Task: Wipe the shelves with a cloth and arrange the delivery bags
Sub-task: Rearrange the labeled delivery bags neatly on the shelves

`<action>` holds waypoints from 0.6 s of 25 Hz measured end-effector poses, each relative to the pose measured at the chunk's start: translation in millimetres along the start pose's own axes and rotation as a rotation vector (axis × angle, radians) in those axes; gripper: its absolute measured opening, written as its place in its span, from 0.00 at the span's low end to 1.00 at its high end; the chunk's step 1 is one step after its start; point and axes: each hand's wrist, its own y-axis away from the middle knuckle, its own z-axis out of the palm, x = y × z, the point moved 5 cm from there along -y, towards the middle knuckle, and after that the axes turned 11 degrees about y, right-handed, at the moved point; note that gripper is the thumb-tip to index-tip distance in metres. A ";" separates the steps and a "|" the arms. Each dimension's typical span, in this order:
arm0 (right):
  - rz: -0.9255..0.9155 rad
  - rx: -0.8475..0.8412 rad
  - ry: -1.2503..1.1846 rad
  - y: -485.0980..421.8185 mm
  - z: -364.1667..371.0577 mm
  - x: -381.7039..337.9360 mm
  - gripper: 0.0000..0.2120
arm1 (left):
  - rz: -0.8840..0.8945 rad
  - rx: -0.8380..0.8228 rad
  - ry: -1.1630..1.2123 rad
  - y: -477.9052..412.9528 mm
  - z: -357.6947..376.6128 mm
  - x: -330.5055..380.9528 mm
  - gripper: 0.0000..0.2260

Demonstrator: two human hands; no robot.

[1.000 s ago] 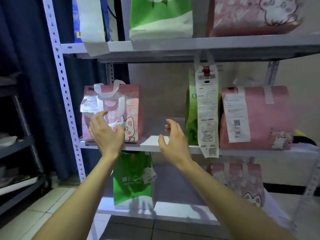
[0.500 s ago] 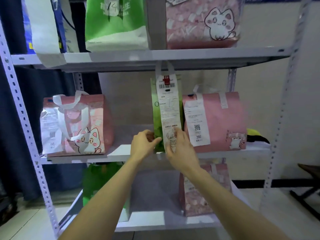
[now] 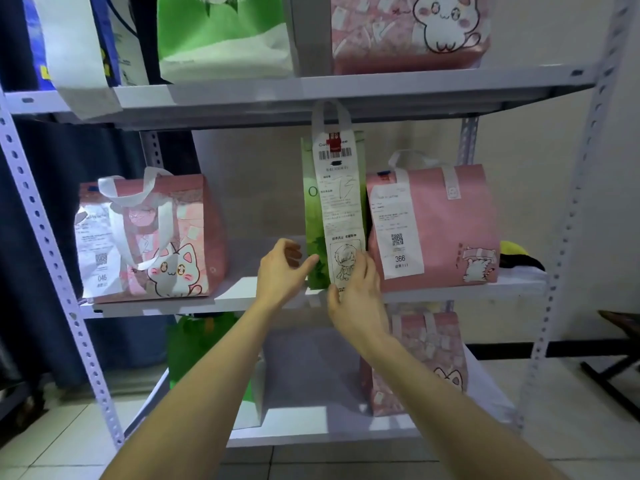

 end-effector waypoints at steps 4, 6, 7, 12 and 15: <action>0.187 -0.094 -0.118 -16.8 10.8 10.4 0.45 | -0.037 -0.048 0.107 -6.0 14.0 0.9 0.28; 0.283 -0.133 -0.206 -29.1 10.0 19.8 0.49 | -0.067 -0.127 0.127 -7.0 19.7 -2.9 0.30; 0.297 -0.160 -0.250 -33.6 9.0 24.0 0.49 | -0.071 -0.167 0.136 -6.4 22.7 -3.7 0.30; 0.161 -0.265 -0.256 -37.9 18.0 10.2 0.33 | -0.046 -0.170 0.114 0.4 10.2 -19.1 0.26; 0.008 -0.330 -0.198 -29.3 44.3 -29.9 0.28 | -0.061 -0.053 0.079 6.1 -36.7 -40.2 0.28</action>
